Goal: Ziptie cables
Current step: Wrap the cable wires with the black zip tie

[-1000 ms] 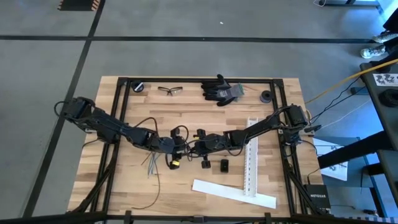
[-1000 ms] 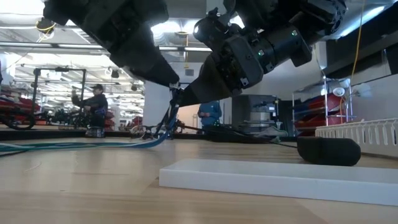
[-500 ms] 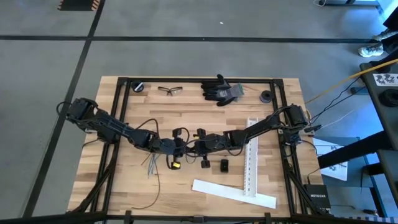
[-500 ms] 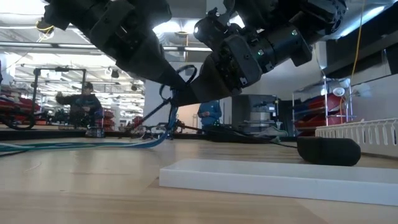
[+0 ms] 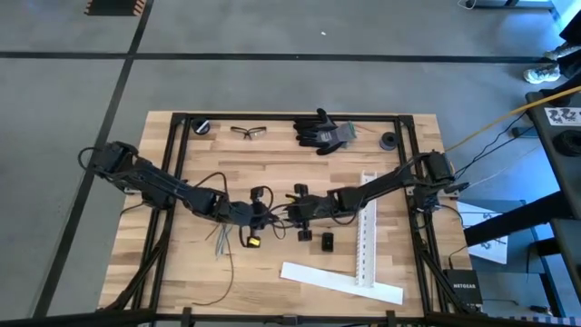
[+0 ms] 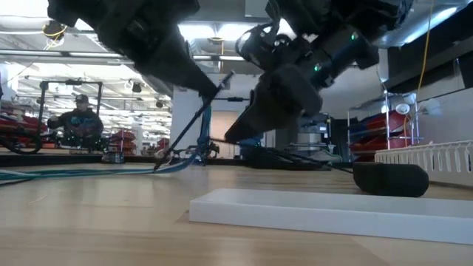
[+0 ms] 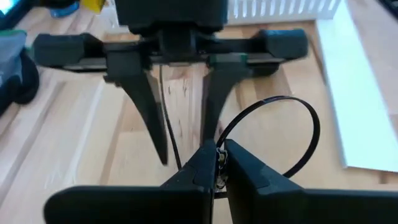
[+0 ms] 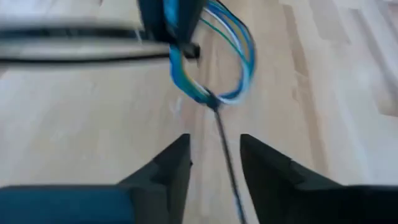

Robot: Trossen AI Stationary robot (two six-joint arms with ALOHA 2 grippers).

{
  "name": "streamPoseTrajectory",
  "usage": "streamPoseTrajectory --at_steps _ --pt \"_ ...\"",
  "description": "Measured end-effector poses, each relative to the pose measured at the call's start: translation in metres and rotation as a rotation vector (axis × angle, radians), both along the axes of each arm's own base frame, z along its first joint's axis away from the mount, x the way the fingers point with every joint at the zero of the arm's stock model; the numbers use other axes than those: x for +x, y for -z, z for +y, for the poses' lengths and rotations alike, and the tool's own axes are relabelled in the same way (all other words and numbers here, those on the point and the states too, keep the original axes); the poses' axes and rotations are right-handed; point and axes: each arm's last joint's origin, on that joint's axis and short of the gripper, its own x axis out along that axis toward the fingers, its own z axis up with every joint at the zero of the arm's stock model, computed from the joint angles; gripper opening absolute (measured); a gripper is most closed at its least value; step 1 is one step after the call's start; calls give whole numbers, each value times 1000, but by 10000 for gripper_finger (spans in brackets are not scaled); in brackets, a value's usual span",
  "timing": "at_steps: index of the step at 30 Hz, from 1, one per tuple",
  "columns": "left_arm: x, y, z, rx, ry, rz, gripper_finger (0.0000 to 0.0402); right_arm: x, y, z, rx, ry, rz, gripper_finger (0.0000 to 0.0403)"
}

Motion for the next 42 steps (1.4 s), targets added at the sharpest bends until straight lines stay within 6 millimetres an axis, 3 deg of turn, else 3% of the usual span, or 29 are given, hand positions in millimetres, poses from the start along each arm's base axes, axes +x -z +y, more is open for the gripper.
streamPoseTrajectory --at_steps 6,11,15,25,35,39,42 --pt "-3 -5 4 -1 -14 3 2 -10 -35 0 42 -52 47 148" --pt "-2 -5 9 -19 -42 11 2 -13 -51 3 312 5 43 149" --pt "-2 -4 11 -29 -58 10 2 -13 -51 5 513 114 80 149" --pt "-2 -4 11 -33 -62 15 2 -8 -51 9 668 172 63 149" --pt "-2 -4 11 -26 -58 14 3 -5 -51 15 649 230 -8 148" --pt "-2 -4 12 -26 -60 15 4 -4 -48 15 604 220 -20 119" --pt "-2 -4 11 -20 -54 16 4 -4 -47 15 567 202 -20 64"
